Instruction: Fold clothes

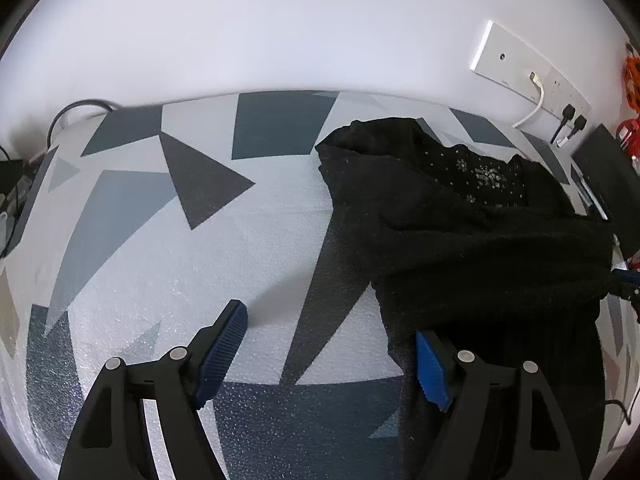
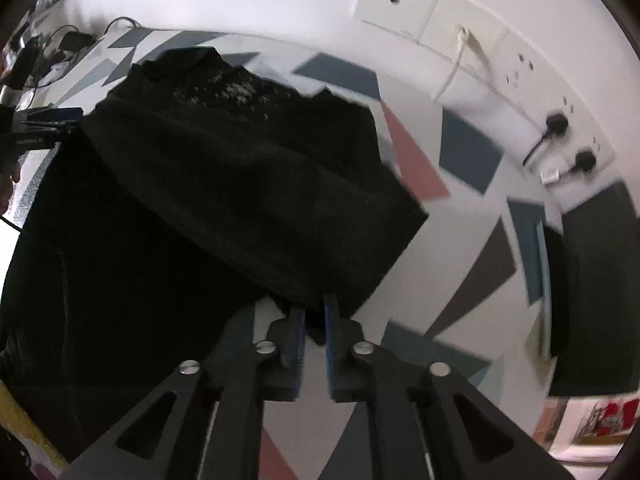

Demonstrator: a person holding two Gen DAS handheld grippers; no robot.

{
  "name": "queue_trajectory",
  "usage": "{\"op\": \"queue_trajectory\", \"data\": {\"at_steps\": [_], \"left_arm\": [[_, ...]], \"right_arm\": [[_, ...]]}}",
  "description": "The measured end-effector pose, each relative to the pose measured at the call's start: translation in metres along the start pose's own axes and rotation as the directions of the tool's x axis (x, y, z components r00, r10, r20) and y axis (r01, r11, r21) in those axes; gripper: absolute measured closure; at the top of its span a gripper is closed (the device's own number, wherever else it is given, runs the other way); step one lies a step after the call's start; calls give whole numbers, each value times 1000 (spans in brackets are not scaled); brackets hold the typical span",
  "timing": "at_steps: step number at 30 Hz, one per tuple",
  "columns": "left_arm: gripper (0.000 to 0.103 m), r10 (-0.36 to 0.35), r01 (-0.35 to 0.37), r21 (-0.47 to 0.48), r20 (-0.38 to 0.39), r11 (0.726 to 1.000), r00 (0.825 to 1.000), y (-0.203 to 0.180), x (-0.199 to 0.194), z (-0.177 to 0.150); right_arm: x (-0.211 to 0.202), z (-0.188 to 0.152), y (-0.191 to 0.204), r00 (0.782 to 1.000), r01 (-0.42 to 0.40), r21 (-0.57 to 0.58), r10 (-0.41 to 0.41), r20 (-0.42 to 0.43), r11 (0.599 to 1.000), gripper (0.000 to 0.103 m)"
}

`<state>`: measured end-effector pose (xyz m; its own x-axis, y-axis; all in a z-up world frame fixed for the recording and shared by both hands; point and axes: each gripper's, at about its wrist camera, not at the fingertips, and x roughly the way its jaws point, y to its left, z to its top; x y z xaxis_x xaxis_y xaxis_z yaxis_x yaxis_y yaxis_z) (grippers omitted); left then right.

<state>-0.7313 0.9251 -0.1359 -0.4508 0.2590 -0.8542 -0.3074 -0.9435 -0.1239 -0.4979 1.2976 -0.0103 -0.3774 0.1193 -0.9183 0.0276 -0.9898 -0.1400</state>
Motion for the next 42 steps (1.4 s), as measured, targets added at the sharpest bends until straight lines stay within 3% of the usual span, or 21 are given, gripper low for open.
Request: {"op": "queue_trajectory", "data": {"at_steps": [2, 6, 8, 12, 15, 17, 24, 28, 32, 37, 39, 42], "left_arm": [[25, -15, 15, -33, 5, 999, 1000, 4, -2, 0], [25, -28, 30, -103, 19, 994, 999, 12, -6, -2], [25, -14, 15, -90, 14, 996, 1000, 8, -6, -3], [25, 15, -15, -5, -2, 1000, 1000, -6, -6, -8], [25, -16, 15, 37, 5, 999, 1000, -9, -13, -17], [25, -21, 21, 62, 13, 998, 1000, -11, -18, -23], [25, -39, 24, 204, 68, 979, 997, -36, -27, -18], [25, -19, -24, 372, 113, 928, 993, -71, -25, -9], [25, -16, -59, 530, 135, 846, 991, -103, -19, -8], [25, -40, -53, 648, 128, 760, 991, -131, -13, -18], [25, -39, -58, 665, 130, 745, 991, -137, -10, -20], [25, -35, -71, 628, 154, 775, 987, -132, -10, -12]], "right_arm": [[-7, -3, -18, 999, -5, 115, 0, 38, 993, 69], [-22, -5, -42, 994, 25, 242, -49, 98, 970, 68], [-27, -7, -46, 991, 3, 269, -38, 125, 963, 67], [-18, -8, -31, 995, -64, 228, 44, 94, 972, 65], [-10, -14, -18, 996, -72, 203, 58, 72, 977, 64], [-6, -19, -11, 995, -82, 197, 70, 67, 977, 57], [7, -3, -9, 995, -63, 228, 43, 91, 972, 57], [2, 11, -12, 986, -116, 285, 76, 147, 951, 56], [-5, 17, -12, 980, -135, 301, 82, 182, 944, 56], [-9, 18, -18, 975, -156, 343, 88, 206, 926, 56], [-8, 17, -22, 973, -170, 366, 97, 211, 915, 56], [-8, 15, -26, 970, -189, 390, 111, 216, 901, 56]]}}
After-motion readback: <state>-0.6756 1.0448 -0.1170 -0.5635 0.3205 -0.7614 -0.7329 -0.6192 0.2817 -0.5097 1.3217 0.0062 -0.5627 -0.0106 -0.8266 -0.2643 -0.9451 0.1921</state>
